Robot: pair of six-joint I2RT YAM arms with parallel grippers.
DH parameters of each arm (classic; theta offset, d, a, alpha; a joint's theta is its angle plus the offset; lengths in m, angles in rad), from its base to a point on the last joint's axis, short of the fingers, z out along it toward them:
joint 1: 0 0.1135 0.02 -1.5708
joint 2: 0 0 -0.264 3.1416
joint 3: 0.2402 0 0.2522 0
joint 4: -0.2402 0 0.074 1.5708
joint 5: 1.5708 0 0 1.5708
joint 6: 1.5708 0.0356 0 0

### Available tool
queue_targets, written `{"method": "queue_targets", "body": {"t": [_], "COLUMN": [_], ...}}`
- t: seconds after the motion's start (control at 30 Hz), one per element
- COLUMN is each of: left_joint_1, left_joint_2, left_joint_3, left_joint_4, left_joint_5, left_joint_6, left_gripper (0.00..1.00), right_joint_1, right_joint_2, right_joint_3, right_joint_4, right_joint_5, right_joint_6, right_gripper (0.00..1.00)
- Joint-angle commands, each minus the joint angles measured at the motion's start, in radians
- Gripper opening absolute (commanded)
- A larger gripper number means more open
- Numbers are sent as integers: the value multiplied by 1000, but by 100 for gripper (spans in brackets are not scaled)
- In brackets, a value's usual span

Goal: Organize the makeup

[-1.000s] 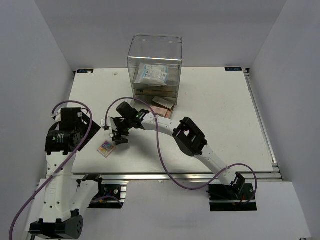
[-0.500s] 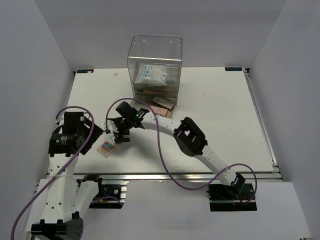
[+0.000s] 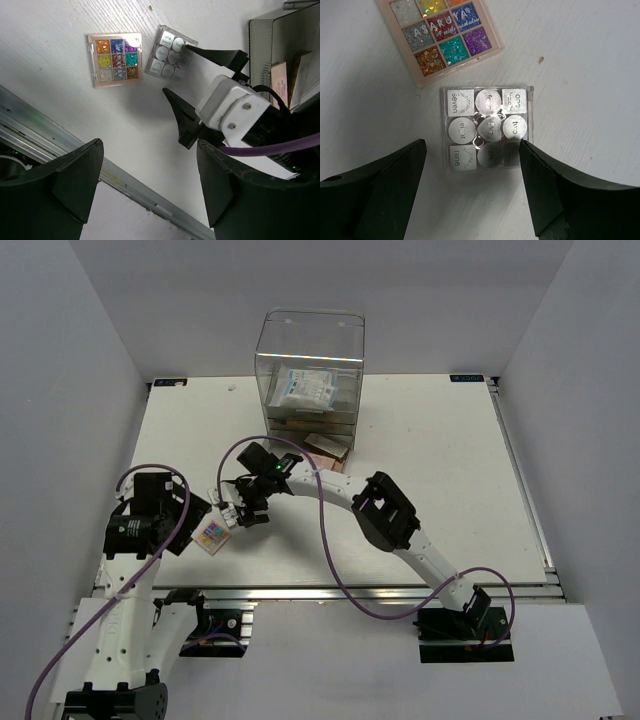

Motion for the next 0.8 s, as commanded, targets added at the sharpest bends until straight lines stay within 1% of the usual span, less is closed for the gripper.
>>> {"method": "queue_targets", "body": {"t": [0.0,0.07,0.17,0.2,0.27,0.3,0.37,0.4,0.43,0.47,0.57,0.6,0.63,0.67,0.73,0.77], "left_joint_1": [-1,1,-1,1,-1,1,1,1,-1,-1,-1,1,-1,1,-1,1], "left_joint_2": [-28,-50,-70,-74,-79,-79,-74,-62,-55,-47,-21,-13,10,30,80,141], "left_joint_3": [-16,-30,-36,-36,-39,-42,-54,-68,-77,-86,-145,-181,-197,-209,-232,-234], "left_joint_4": [23,22,14,10,13,20,63,77,104,127,255,295,363,397,482,506], "left_joint_5": [20,22,16,11,-4,-7,-7,-6,-4,0,49,89,103,103,169,184], "left_joint_6": [-46,-66,-85,-88,-79,-68,-16,1,32,55,145,164,202,222,269,288], "left_gripper": [85,85,84,85,85,85,84,84,82,81,79,78,78,78,78,78], "right_joint_1": [-11,-13,-16,-19,-17,-17,-22,-27,-31,-34,-48,-60,-66,-73,-94,-100], "right_joint_2": [33,17,-17,-28,-72,-94,-181,-219,-291,-325,-436,-492,-525,-557,-657,-684], "right_joint_3": [-73,-95,-119,-128,-154,-202,-280,-378,-424,-463,-546,-567,-616,-648,-719,-778], "right_joint_4": [-123,-90,13,79,143,176,301,355,453,484,524,524,530,562,608,633], "right_joint_5": [87,73,45,38,22,18,10,8,8,8,12,5,-2,-5,-10,-10], "right_joint_6": [-4,26,98,122,199,220,286,314,337,357,435,470,487,503,544,552], "right_gripper": [81,83,85,85,85,85,86,86,87,87,88,88,89,89,89,89]}}
